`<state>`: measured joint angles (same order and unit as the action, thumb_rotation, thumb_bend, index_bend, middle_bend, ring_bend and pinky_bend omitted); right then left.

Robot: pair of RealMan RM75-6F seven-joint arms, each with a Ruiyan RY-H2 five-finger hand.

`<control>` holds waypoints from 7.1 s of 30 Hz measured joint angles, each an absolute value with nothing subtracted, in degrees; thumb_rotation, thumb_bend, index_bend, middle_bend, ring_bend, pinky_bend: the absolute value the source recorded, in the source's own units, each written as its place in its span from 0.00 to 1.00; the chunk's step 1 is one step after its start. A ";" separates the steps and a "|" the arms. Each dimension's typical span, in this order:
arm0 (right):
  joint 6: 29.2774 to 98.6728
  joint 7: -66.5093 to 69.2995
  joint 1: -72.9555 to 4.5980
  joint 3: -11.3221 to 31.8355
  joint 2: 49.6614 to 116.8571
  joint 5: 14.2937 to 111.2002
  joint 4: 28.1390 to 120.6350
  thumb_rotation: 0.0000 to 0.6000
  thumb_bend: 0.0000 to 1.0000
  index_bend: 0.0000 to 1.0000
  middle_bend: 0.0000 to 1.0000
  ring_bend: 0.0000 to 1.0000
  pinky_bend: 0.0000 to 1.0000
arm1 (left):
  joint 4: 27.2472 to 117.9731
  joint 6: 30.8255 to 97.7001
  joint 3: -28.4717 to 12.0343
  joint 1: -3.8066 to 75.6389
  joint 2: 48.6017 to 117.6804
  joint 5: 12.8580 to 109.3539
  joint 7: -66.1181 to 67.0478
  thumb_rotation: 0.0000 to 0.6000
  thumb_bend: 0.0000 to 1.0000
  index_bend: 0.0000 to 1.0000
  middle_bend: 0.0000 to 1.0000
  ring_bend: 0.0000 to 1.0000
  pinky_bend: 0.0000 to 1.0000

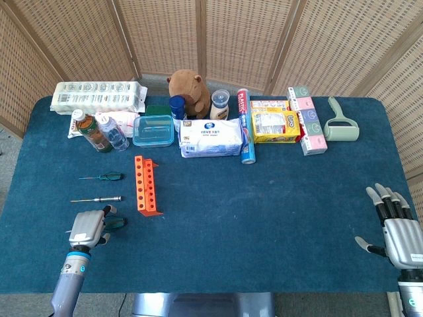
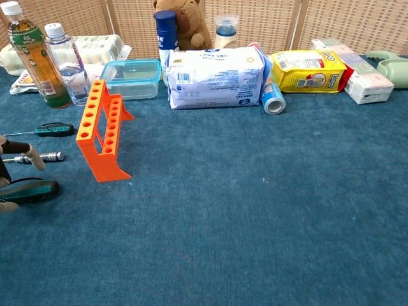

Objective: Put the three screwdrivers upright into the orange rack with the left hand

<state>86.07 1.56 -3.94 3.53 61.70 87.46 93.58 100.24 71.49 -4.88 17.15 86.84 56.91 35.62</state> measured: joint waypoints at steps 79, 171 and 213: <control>84.22 0.36 -4.66 3.34 62.36 86.74 94.21 1.00 0.00 0.00 0.03 0.00 0.02 | 102.40 87.78 -1.76 16.81 56.85 100.66 -29.78 1.00 0.42 0.65 1.00 1.00 1.00; 83.60 4.11 -4.71 4.09 61.08 85.13 93.67 1.00 0.00 0.00 0.03 0.00 0.02 | 99.60 72.11 -3.97 25.02 68.42 89.27 -17.75 1.00 0.41 0.65 1.00 1.00 1.00; 82.92 5.33 -4.84 3.89 60.23 85.15 94.07 1.00 0.02 0.00 0.03 0.00 0.02 | 101.81 71.82 -6.27 24.66 66.24 84.40 -13.85 1.00 0.33 0.09 0.86 1.00 0.97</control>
